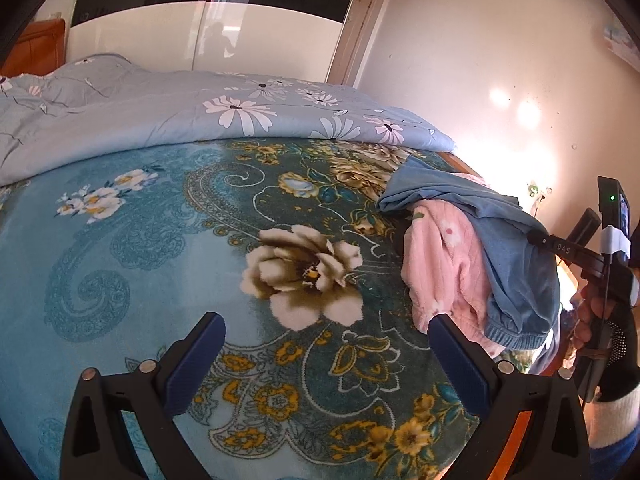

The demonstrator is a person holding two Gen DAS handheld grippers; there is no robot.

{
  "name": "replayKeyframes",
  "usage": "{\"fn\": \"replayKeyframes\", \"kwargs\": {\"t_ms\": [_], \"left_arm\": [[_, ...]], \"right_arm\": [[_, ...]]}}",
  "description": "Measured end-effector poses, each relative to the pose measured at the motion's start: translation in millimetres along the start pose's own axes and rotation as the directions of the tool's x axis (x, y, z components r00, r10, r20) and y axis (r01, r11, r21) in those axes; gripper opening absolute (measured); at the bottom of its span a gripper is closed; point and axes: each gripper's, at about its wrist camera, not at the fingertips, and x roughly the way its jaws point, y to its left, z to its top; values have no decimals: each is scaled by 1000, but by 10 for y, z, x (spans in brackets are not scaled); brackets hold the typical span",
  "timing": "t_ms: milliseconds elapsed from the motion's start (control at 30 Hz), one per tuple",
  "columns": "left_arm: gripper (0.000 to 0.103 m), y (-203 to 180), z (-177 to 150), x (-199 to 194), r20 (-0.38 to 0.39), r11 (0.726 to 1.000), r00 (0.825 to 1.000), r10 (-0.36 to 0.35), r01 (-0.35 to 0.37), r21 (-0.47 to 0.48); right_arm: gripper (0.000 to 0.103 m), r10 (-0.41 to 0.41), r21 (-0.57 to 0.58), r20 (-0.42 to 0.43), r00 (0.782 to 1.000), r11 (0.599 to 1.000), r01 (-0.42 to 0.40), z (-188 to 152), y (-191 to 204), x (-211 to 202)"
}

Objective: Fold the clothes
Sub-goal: 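Grasp the light-blue pants with the right tool and lift them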

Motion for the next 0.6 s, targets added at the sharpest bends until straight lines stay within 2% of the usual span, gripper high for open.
{"fn": "replayKeyframes", "kwargs": {"t_ms": [100, 167, 300, 433, 533, 600], "left_arm": [[103, 113, -16, -71, -3, 999, 1000, -31, 31, -39], [103, 186, -21, -132, 1, 998, 999, -35, 35, -57], [103, 365, -21, -328, 39, 995, 999, -26, 29, -94], [103, 621, -20, -629, 106, 990, 994, 7, 8, -138], [103, 893, -58, -929, 163, 984, 985, 61, -32, -176], [103, 1094, -114, -1149, 195, 977, 976, 97, -57, -205]], "right_arm": [[10, 40, 31, 43, 998, 999, -41, 148, 43, -179], [10, 94, 19, 91, 991, 995, -97, 276, 169, -402], [9, 205, -64, 209, 956, 979, -196, 568, 561, -968], [9, 363, -158, 270, 892, 930, -331, 847, 1055, -1559], [9, 485, -248, 296, 823, 871, -425, 935, 1505, -1976], [9, 573, -280, 291, 766, 817, -504, 962, 1788, -2203]]}}
